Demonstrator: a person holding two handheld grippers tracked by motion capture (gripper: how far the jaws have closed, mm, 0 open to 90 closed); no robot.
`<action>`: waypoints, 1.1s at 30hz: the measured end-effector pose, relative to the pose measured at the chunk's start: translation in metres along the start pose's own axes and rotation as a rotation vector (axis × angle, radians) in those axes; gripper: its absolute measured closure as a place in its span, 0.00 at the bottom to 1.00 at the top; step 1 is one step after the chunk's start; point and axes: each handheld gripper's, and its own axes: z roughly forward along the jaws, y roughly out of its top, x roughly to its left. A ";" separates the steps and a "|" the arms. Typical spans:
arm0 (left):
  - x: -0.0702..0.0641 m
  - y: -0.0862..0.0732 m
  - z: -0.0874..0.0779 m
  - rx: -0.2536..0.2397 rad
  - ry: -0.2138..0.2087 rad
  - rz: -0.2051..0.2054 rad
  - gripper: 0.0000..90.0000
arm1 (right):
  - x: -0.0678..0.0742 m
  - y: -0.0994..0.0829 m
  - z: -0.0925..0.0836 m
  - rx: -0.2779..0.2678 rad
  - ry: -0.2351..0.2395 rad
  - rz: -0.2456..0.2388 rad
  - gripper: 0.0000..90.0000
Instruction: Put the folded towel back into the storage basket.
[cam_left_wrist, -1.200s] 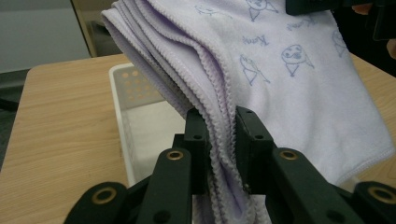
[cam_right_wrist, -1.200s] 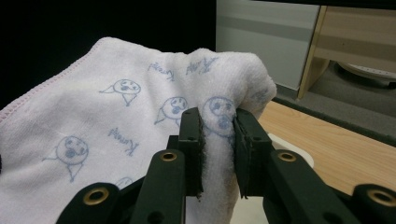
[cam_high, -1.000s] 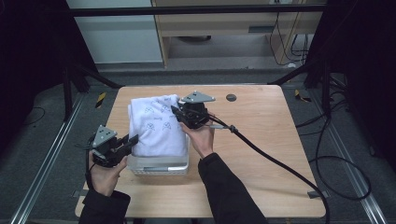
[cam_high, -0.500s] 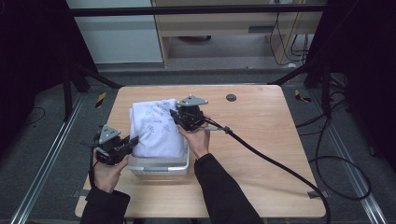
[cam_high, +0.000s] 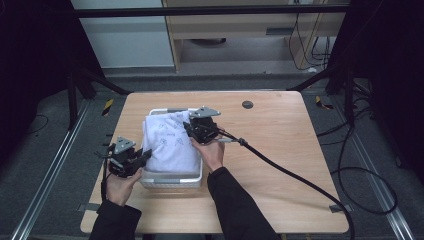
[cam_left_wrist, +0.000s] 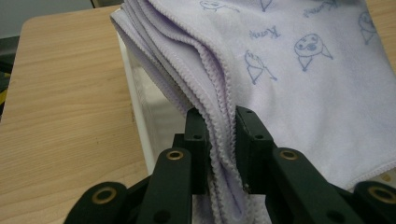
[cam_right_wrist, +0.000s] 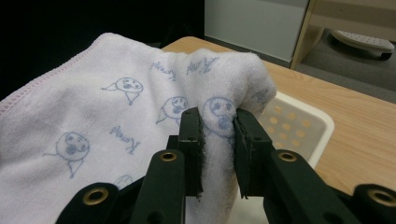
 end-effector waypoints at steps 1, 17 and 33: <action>0.000 -0.001 0.001 0.004 0.002 0.000 0.84 | 0.000 -0.001 0.001 0.004 -0.002 -0.001 0.83; 0.000 -0.007 0.016 0.055 0.017 0.010 0.83 | -0.001 -0.017 0.018 0.048 -0.014 0.002 0.82; 0.000 -0.005 0.011 0.019 0.042 0.003 0.70 | -0.007 -0.014 0.012 0.026 -0.065 -0.046 0.64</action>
